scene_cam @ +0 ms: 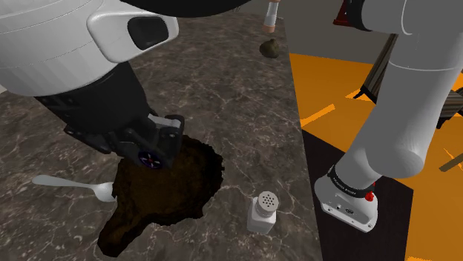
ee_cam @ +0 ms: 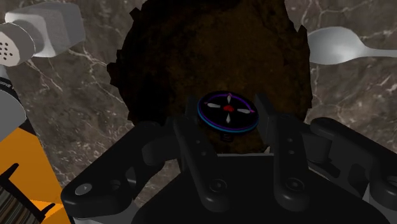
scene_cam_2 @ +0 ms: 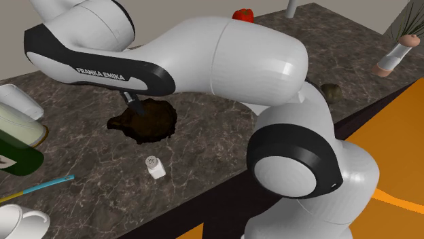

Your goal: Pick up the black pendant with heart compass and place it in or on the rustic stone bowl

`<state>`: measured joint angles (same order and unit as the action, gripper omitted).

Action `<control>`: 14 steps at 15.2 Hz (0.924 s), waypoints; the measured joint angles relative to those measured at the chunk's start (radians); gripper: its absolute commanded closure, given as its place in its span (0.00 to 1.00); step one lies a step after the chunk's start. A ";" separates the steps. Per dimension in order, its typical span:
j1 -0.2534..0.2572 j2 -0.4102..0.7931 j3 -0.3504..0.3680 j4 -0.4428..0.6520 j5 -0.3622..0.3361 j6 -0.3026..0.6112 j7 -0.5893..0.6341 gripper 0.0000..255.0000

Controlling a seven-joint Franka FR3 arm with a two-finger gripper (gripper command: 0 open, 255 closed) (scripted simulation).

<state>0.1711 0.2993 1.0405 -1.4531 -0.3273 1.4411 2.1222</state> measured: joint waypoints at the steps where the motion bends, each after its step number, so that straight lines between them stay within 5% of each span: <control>1: -0.002 -0.002 0.000 -0.005 0.001 0.004 0.000 1.00; 5: -0.004 -0.004 0.001 -0.009 0.003 0.007 0.000 1.00; 6: -0.004 -0.004 0.001 -0.009 0.003 0.007 0.000 0.00; 12: -0.004 -0.004 0.001 -0.009 0.003 0.007 0.000 0.00; 14: 0.034 0.026 -0.005 0.066 -0.020 -0.047 0.008 0.00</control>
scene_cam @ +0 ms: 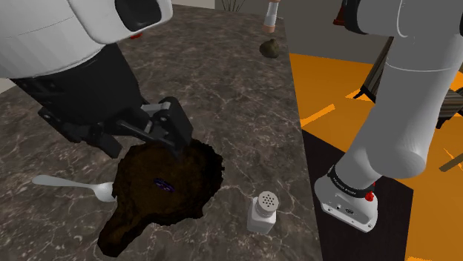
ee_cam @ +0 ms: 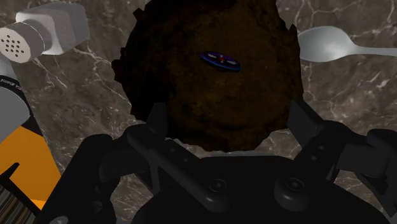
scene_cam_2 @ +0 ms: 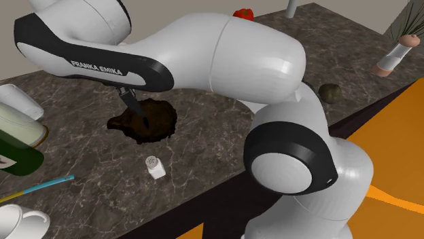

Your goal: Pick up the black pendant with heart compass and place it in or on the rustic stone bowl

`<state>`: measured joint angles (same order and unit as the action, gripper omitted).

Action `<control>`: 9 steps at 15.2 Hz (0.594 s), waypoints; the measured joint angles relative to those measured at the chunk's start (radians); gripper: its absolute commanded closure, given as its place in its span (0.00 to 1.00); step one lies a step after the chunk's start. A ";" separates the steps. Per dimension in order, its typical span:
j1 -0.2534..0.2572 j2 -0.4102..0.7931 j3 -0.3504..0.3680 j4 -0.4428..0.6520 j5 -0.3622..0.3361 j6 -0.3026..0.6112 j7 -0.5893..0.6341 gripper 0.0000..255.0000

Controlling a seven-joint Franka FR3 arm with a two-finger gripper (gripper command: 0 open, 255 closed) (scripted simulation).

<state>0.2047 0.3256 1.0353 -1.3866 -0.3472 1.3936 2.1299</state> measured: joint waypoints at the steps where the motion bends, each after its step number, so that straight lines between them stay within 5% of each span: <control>1: 0.028 0.020 -0.004 0.053 -0.016 -0.039 0.005 0.00; 4: 0.079 0.053 -0.013 0.146 -0.044 -0.108 0.013 0.00; 9: 0.083 0.056 -0.014 0.155 -0.046 -0.115 0.014 0.00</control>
